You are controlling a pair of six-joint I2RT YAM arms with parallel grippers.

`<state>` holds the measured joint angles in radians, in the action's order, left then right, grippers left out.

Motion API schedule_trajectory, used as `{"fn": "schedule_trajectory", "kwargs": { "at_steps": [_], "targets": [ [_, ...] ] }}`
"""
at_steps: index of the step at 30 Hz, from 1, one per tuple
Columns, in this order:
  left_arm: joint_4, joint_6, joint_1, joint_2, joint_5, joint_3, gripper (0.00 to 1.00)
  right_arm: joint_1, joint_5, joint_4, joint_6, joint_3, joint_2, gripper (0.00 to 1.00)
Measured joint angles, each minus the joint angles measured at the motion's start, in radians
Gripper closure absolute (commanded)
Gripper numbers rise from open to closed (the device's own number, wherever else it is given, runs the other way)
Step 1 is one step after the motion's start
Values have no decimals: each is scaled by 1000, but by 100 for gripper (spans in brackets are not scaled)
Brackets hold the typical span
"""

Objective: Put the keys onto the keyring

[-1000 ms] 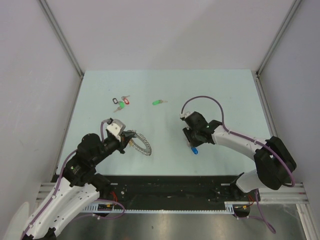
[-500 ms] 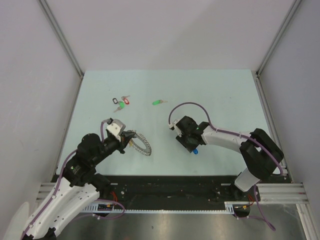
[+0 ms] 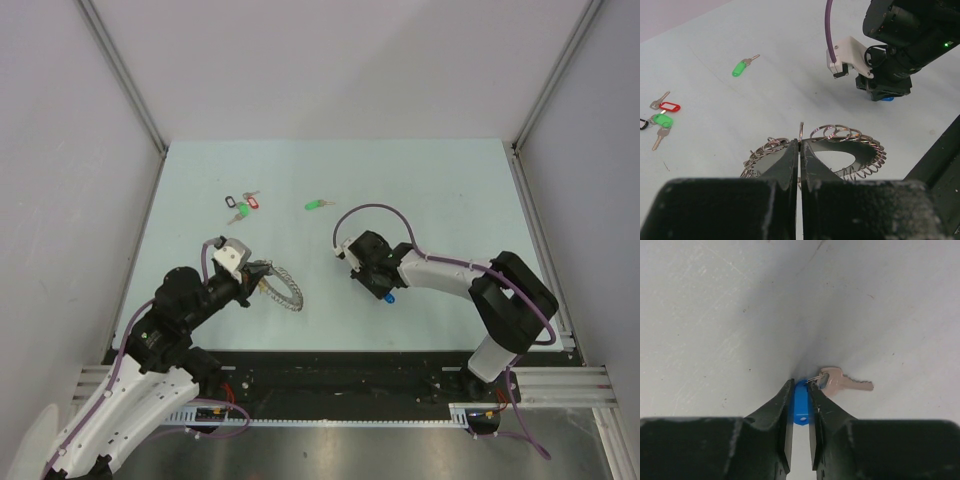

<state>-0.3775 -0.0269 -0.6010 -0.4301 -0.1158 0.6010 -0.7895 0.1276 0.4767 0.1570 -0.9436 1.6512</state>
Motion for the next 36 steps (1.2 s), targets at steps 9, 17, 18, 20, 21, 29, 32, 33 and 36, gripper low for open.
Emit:
{"fn": "schedule_trajectory", "kwargs": {
  "at_steps": [9, 17, 18, 20, 21, 29, 32, 33, 36],
  "targets": [
    [0, 0, 0, -1, 0, 0, 100, 21, 3, -15, -38, -4, -11, 100],
    [0, 0, 0, -1, 0, 0, 100, 43, 11, -24, -103, -16, -57, 100],
    [0, 0, 0, -1, -1, 0, 99, 44, 11, -27, -106, -17, -61, 100],
    [0, 0, 0, -1, -1, 0, 100, 47, 12, -27, -117, -18, -66, 100],
    [0, 0, 0, -1, -1, 0, 100, 48, 13, -28, -122, -19, -66, 100],
    [0, 0, 0, -1, -2, 0, 100, 43, 4, 17, -139, -58, -66, 100],
    [0, 0, 0, -2, -2, 0, 100, 39, 10, 77, -147, -105, -66, 100],
    [0, 0, 0, -2, -2, 0, 99, 39, 15, 108, -150, -124, -66, 100],
    [0, 0, 0, -2, -2, 0, 100, 38, 22, 196, -153, -164, -64, 100]
  ]
}}
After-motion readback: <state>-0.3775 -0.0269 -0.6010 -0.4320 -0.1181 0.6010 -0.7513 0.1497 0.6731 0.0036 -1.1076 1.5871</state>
